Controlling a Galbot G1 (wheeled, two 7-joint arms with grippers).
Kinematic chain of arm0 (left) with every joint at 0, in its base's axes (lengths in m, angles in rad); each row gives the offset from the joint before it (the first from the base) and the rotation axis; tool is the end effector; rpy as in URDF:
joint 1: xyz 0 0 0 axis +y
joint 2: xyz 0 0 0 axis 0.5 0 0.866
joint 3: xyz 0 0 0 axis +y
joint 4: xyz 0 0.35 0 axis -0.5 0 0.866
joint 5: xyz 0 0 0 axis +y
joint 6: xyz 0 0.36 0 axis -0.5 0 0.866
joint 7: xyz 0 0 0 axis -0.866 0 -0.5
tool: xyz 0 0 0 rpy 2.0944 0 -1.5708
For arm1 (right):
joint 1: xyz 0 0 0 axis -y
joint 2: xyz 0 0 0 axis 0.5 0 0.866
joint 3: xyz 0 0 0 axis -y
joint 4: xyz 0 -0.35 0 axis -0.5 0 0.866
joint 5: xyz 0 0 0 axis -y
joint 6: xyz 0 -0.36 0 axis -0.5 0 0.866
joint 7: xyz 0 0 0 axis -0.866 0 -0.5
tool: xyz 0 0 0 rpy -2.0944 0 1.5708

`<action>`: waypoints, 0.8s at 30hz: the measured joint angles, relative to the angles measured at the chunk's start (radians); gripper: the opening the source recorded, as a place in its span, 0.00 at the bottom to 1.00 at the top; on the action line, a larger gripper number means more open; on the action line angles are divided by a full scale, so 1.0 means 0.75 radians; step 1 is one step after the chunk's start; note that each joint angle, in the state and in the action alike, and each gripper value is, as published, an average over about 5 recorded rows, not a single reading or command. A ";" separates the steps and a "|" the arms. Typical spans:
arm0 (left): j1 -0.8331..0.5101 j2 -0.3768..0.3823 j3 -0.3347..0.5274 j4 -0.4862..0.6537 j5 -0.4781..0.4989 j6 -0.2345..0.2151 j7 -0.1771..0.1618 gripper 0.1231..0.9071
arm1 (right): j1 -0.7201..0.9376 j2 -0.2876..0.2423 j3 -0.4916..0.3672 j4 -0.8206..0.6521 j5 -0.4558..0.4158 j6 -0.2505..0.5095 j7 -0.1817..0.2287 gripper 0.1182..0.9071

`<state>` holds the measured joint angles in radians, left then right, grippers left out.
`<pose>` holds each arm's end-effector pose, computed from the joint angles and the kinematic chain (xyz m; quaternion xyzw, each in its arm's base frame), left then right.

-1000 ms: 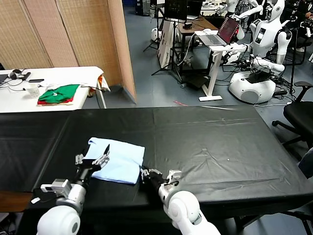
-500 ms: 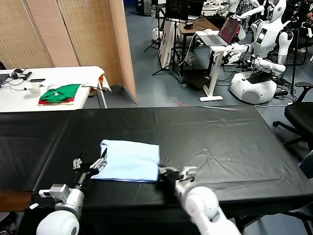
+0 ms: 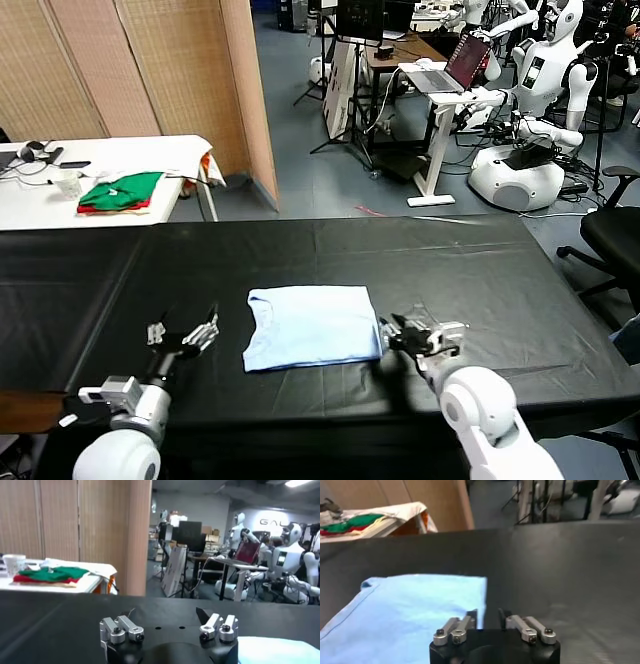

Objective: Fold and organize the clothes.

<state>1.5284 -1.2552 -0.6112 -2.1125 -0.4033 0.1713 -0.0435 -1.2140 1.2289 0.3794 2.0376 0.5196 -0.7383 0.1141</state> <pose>0.2039 0.0767 -0.2733 -0.0275 -0.9972 0.0373 0.0581 0.2818 -0.0195 -0.2427 0.1282 -0.9556 -0.0385 0.2624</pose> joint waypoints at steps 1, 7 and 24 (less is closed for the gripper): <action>0.002 0.004 0.004 0.002 -0.003 -0.017 0.001 1.00 | -0.014 -0.008 0.013 0.018 0.001 0.000 0.000 0.63; 0.028 0.026 0.022 -0.015 -0.033 -0.026 -0.039 1.00 | -0.114 -0.037 0.080 0.121 -0.031 0.001 0.010 0.97; 0.303 0.066 -0.016 -0.136 -0.026 -0.023 -0.058 1.00 | -0.741 0.007 0.148 0.363 -0.429 0.772 0.098 1.00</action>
<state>1.7555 -1.2058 -0.6232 -2.2143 -0.4229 0.1539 -0.0867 -1.7698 1.2344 0.4905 2.3101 0.1977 -0.1590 0.1878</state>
